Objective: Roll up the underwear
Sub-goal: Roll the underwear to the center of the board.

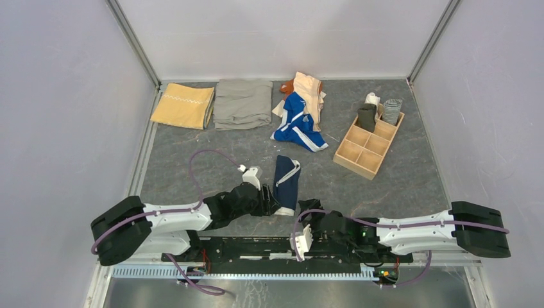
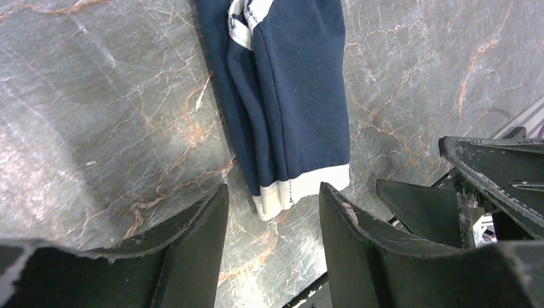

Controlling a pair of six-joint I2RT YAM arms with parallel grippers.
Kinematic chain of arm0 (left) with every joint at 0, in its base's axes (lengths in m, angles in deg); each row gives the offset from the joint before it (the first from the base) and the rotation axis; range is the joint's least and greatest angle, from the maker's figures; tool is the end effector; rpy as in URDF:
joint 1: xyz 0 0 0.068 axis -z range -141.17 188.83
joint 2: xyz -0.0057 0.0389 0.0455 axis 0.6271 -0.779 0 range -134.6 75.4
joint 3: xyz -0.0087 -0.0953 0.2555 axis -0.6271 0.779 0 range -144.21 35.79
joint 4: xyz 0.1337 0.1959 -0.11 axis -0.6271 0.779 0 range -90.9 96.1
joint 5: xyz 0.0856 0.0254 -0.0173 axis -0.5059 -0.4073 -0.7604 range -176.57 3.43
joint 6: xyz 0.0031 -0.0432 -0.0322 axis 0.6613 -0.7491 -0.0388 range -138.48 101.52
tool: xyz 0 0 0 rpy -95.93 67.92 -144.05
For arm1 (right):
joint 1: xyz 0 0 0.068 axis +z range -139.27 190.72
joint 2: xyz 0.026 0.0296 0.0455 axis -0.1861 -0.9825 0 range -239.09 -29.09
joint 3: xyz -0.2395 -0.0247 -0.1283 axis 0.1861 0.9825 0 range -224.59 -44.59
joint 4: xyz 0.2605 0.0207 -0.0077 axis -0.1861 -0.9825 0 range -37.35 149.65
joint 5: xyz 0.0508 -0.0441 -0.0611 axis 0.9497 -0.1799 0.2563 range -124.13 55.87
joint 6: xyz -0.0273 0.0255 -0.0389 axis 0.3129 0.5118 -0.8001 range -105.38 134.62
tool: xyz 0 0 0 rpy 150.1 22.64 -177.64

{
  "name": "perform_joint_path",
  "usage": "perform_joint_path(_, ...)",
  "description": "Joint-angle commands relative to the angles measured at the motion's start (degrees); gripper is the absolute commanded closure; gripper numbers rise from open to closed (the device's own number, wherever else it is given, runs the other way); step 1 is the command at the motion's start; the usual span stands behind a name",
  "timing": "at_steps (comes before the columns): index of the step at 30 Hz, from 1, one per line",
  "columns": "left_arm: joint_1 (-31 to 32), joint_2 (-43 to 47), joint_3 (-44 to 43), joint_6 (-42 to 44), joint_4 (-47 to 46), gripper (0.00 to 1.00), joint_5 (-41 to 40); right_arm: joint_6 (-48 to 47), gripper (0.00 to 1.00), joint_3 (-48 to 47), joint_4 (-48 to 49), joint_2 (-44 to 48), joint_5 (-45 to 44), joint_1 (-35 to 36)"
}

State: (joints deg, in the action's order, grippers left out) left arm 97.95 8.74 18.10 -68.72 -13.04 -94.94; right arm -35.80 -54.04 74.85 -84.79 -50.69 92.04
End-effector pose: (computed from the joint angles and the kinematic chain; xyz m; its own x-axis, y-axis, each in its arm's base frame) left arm 0.1117 -0.1767 0.1449 -0.8036 -0.1383 -0.5789 0.2682 0.7842 -0.5595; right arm 0.0367 0.1731 0.1404 0.6523 -0.6224 -0.4325 -0.6402 -0.1470 -0.7540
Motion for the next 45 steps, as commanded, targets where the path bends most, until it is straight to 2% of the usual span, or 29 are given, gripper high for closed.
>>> perform_joint_path(1, -0.14, -3.34, -3.37, -0.11, -0.81, 0.41, 1.2, -0.56, 0.17, -1.87, 1.36, -0.85, 2.72, -1.06)
perform_joint_path(8, -0.18, -5.33, -4.79, 0.95, 1.46, 0.48, 0.96, -0.21, 0.18, -2.91, 0.6, -2.19, 3.8, -2.02)
perform_joint_path(28, -0.2, -8.63, -5.08, 1.9, 0.73, 0.85, -0.16, -7.23, 0.22, -6.5, -1.02, -12.52, 5.38, -3.92)
perform_joint_path(40, -0.16, -9.72, -5.26, 2.08, 0.3, 0.91, 0.25, -6.83, 0.23, -7.94, 2.87, -18.55, 9.03, -4.15)
perform_joint_path(45, -0.14, -9.72, -4.91, 1.99, 0.01, 0.91, 0.24, -8.05, 0.24, -8.03, 2.63, -19.87, 6.41, -4.26)
